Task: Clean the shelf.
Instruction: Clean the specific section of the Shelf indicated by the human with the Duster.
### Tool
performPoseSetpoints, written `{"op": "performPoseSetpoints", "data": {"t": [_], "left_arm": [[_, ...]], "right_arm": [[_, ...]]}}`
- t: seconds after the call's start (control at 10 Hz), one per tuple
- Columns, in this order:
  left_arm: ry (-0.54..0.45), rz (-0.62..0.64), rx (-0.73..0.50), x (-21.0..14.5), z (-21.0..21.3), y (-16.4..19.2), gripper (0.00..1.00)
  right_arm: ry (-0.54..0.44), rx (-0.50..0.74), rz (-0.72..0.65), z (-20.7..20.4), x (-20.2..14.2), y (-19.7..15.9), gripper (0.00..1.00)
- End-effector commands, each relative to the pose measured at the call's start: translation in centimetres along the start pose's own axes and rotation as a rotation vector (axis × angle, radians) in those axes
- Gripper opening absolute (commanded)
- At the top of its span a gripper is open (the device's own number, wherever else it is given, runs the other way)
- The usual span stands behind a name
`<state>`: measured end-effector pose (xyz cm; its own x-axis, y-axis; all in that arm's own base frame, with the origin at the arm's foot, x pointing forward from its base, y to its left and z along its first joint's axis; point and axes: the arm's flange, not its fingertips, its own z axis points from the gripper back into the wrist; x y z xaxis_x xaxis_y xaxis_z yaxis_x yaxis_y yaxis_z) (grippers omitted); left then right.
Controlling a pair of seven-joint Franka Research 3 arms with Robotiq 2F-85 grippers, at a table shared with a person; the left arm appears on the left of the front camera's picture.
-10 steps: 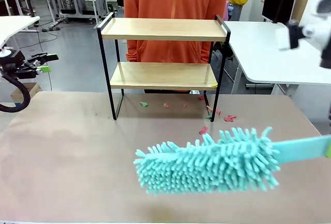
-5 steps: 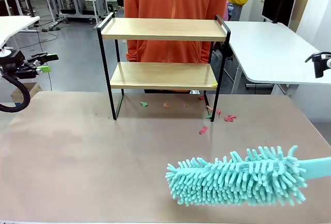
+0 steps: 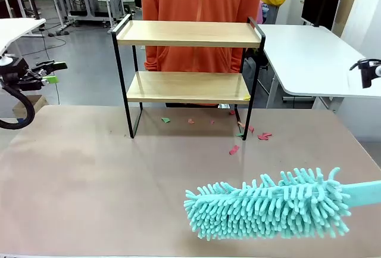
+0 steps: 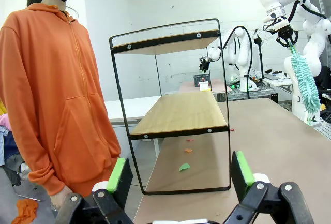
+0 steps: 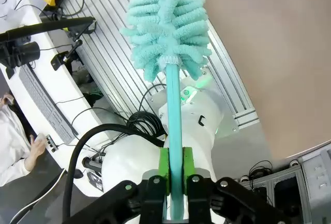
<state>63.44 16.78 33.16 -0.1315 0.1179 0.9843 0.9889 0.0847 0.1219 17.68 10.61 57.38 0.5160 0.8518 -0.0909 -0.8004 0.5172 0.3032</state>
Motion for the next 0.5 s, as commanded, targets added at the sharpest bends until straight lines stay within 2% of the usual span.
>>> {"op": "performPoseSetpoints", "data": {"t": [0.0,0.4], "left_arm": [[0.002,-0.014,-0.001,0.26,-0.12,-0.20,1.00],[0.002,-0.014,-0.001,0.26,-0.12,-0.20,1.00]], "right_arm": [[-0.012,0.010,0.015,0.23,0.03,0.25,0.13],[-0.012,0.010,0.015,0.23,0.03,0.25,0.13]]}}
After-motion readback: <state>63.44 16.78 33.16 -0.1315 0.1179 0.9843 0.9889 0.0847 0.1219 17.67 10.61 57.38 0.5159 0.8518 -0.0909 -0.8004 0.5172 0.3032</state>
